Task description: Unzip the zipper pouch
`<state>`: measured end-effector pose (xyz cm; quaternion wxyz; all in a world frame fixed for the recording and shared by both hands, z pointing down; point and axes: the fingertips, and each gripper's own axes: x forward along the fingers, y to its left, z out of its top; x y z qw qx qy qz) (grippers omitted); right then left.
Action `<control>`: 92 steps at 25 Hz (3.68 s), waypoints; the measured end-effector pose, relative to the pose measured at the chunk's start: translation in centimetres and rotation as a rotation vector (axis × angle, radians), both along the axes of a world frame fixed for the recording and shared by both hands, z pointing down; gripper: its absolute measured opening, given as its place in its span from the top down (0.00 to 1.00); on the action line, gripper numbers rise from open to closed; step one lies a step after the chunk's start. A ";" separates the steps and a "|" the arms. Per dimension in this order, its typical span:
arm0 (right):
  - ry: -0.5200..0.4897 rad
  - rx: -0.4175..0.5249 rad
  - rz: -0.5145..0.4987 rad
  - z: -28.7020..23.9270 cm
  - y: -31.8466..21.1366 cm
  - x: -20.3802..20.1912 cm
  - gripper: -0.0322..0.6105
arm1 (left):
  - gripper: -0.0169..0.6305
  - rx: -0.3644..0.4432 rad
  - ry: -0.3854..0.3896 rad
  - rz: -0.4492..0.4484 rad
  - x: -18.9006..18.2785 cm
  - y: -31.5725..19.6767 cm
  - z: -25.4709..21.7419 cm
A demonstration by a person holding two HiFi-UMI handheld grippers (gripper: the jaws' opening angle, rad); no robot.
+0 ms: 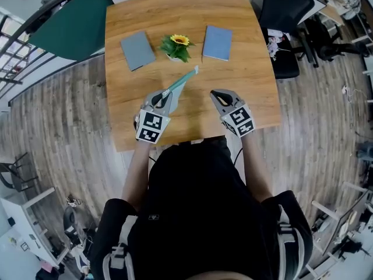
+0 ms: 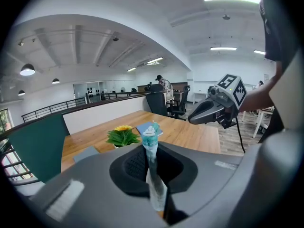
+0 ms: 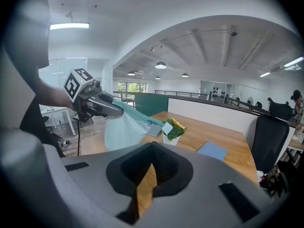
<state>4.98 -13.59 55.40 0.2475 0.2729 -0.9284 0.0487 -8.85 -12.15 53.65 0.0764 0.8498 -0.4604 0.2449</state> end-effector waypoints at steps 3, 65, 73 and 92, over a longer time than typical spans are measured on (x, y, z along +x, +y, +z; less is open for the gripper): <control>-0.008 -0.007 0.012 0.0 0.0 0.1 0.95 | 0.97 -0.004 -0.003 -0.002 -0.2 0.1 0.2; -0.209 0.027 -0.157 -5.2 3.7 -5.5 0.87 | 0.97 -0.009 -0.077 0.111 5.1 1.1 0.7; -0.193 0.052 -0.180 -5.7 4.0 -6.3 0.88 | 0.97 -0.016 -0.086 0.114 5.5 1.1 0.9; -0.162 0.080 -0.257 -6.2 5.1 -9.0 0.88 | 0.97 0.003 -0.191 0.125 6.4 0.9 1.4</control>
